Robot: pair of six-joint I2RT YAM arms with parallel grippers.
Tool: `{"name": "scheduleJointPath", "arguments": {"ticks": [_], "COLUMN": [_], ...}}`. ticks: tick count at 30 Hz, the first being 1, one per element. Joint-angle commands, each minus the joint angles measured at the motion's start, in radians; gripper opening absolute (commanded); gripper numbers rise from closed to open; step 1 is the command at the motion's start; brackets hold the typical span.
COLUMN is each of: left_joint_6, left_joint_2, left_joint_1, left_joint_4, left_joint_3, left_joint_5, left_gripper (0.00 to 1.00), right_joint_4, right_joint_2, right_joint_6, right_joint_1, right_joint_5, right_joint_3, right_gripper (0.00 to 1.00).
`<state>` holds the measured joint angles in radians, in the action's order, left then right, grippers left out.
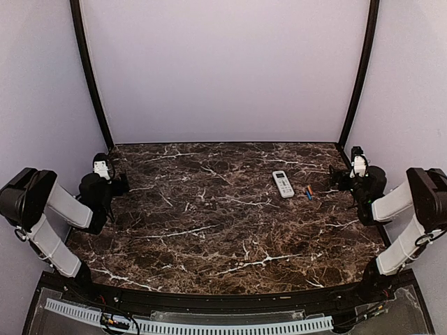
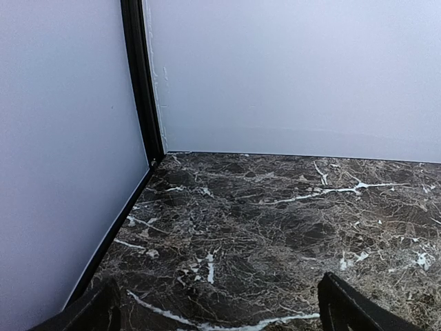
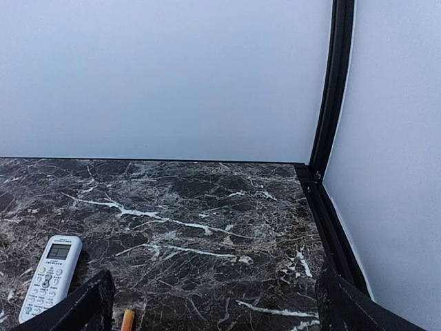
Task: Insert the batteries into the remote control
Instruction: Pick up the remote control from the center of the board.
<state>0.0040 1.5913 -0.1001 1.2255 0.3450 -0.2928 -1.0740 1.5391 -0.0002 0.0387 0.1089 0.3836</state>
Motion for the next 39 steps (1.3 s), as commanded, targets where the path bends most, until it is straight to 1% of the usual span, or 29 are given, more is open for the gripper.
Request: {"name": "scheduleJointPath", "arguments": {"ticks": [1, 4, 5, 11, 13, 14, 15, 16, 18, 19, 20, 22, 23, 24, 25, 26, 27, 28, 29, 30, 31, 32, 33, 34, 35, 36, 37, 38, 39], "left_joint_6": [0.013, 0.013, 0.013, 0.005, 0.001, -0.025, -0.029, -0.026, -0.013, 0.005, 0.034, 0.065, 0.084, 0.129, 0.144, 0.152, 0.150, 0.141, 0.121, 0.113, 0.098, 0.090, 0.068, 0.057, 0.029, 0.015, -0.028, -0.038, -0.049], "left_joint_2": [0.005, 0.005, 0.005, 0.002, -0.004, -0.015, -0.031, -0.033, -0.021, -0.017, -0.017, -0.012, -0.022, -0.047, -0.126, -0.218, -0.257, -0.306, -0.321, -0.344, -0.353, -0.367, -0.372, -0.376, -0.377, -0.375, -0.373, -0.372, -0.373], "left_joint_1": [0.006, 0.005, 0.006, 0.013, 0.017, 0.017, 0.016, 0.017, 0.004, -0.003, -0.021, -0.038, -0.056, -0.102, -0.115, -0.125, -0.126, -0.130, -0.133, -0.140, -0.144, -0.154, -0.158, -0.166, -0.169, -0.176, -0.180, -0.183, -0.188], "left_joint_4": [0.028, 0.026, 0.026, 0.013, 0.010, -0.008, -0.043, -0.042, 0.013, 0.063, 0.088, 0.191, 0.261, 0.229, 0.177, -0.021, -0.116, -0.286, -0.356, -0.456, -0.495, -0.572, -0.609, -0.694, -0.741, -0.841, -0.887, -0.972, -1.009], "left_joint_3": [0.015, 0.014, 0.014, 0.020, 0.022, 0.023, 0.025, 0.023, 0.004, -0.005, -0.032, -0.081, -0.091, -0.092, -0.084, -0.039, -0.005, 0.076, 0.153, 0.186, 0.244, 0.271, 0.333, 0.364, 0.434, 0.472, 0.539, 0.571, 0.624], "left_joint_5": [-0.010, -0.009, -0.009, 0.000, -0.023, -0.041, -0.040, -0.034, -0.041, -0.045, -0.055, -0.053, -0.126, -0.170, -0.173, -0.150, -0.118, -0.114, -0.109, -0.102, -0.077, -0.059, -0.018, 0.008, 0.056, 0.079, 0.128, 0.158, 0.217], "left_gripper": [0.99, 0.99, 0.99, 0.99, 0.99, 0.99, 0.99, 0.99, 0.99, 0.99, 0.99, 0.99, 0.99, 0.99, 0.99, 0.99, 0.99, 0.99, 0.99, 0.99, 0.99, 0.99, 0.99, 0.98, 0.98, 0.97, 0.97, 0.95, 0.94], "right_joint_4": [-0.038, -0.045, -0.016, 0.361, 0.454, 0.507, 0.565, 0.624, 0.766, 0.822, 0.880, 0.981, 1.022, 1.056, 1.092, 1.123, 1.157, 1.190, 1.219, 1.247, 1.270, 1.296, 1.325, 1.335, 1.360, 1.375, 1.411, 1.442, 1.465], "right_joint_2": [0.011, 0.006, -0.010, -0.201, -0.238, -0.248, -0.249, -0.245, -0.207, -0.187, -0.164, -0.114, -0.086, -0.057, -0.023, 0.013, 0.051, 0.092, 0.127, 0.164, 0.196, 0.233, 0.259, 0.282, 0.306, 0.332, 0.357, 0.384, 0.407], "right_joint_6": [-0.010, -0.010, -0.009, -0.001, 0.043, 0.067, 0.101, 0.130, 0.175, 0.181, 0.183, 0.181, 0.174, 0.164, 0.151, 0.149, 0.150, 0.155, 0.163, 0.172, 0.181, 0.188, 0.191, 0.191, 0.190, 0.189, 0.189, 0.190, 0.192], "right_joint_1": [-0.007, -0.007, -0.007, -0.007, -0.007, -0.008, -0.008, -0.010, -0.028, -0.059, -0.091, -0.165, -0.203, -0.238, -0.270, -0.297, -0.318, -0.336, -0.351, -0.364, -0.378, -0.389, -0.402, -0.416, -0.428, -0.439, -0.446, -0.453, -0.457], "right_joint_5": [0.004, 0.005, 0.009, 0.043, 0.100, 0.129, 0.154, 0.180, 0.214, 0.216, 0.193, 0.110, 0.074, 0.044, 0.022, 0.006, -0.004, -0.009, -0.019, -0.035, -0.057, -0.072, -0.082, -0.093, -0.102, -0.105, -0.144, -0.160, -0.172], "right_joint_3": [0.019, 0.019, 0.027, 0.156, 0.199, 0.222, 0.253, 0.288, 0.378, 0.418, 0.457, 0.530, 0.566, 0.599, 0.630, 0.664, 0.698, 0.733, 0.766, 0.794, 0.820, 0.842, 0.868, 0.878, 0.898, 0.909, 0.932, 0.948, 0.960], "right_gripper": [0.98, 0.98, 0.98, 0.98, 0.98, 0.98, 0.98, 0.98, 0.98, 0.98, 0.98, 0.98, 0.98, 0.98, 0.98, 0.98, 0.98, 0.98, 0.98, 0.98, 0.98, 0.98, 0.98, 0.98, 0.98, 0.98, 0.98, 0.98, 0.98]}}
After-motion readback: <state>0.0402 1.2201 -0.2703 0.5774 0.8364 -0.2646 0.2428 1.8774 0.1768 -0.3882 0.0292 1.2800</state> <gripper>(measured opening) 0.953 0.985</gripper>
